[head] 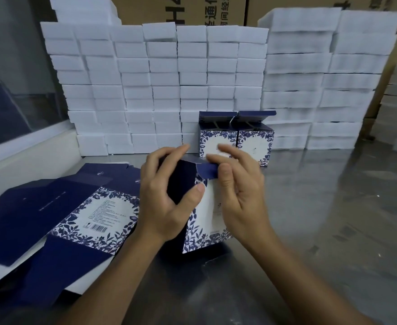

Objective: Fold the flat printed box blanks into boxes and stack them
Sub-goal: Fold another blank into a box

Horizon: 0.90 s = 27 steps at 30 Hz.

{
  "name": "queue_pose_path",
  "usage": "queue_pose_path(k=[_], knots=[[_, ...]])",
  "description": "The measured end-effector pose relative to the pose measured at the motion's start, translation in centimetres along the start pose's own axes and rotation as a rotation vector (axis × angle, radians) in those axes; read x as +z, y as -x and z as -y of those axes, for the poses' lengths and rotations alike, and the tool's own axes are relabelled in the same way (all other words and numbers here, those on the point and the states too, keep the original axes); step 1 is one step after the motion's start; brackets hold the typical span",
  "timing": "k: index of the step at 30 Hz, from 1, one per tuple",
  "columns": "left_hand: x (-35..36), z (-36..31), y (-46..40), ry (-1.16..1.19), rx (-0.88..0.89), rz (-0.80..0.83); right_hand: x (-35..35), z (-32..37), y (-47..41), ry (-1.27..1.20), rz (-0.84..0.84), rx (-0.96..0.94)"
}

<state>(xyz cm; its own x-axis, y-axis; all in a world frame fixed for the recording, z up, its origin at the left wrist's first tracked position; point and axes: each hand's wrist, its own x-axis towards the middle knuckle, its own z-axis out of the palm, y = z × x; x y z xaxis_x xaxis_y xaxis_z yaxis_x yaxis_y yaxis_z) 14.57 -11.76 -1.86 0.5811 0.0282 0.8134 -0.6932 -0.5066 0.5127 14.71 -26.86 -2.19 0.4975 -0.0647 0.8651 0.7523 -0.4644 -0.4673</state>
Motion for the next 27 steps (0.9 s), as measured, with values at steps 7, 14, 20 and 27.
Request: queue_pose_path(k=[7,14,20,27], knots=[[0.0,-0.2,0.0,0.005,0.003,0.034,-0.1,-1.2,-0.5,-0.176,0.102,-0.003],[0.1,0.1,0.1,-0.008,0.045,0.036,0.4,-1.2,-0.1,-0.199,0.073,0.037],[-0.1,0.9,0.0,0.086,0.029,-0.003,0.1,-1.9,-0.1,-0.093,0.05,0.059],[0.1,1.2,0.2,0.115,0.024,-0.004,0.1,-2.1,-0.2,-0.132,0.034,0.12]])
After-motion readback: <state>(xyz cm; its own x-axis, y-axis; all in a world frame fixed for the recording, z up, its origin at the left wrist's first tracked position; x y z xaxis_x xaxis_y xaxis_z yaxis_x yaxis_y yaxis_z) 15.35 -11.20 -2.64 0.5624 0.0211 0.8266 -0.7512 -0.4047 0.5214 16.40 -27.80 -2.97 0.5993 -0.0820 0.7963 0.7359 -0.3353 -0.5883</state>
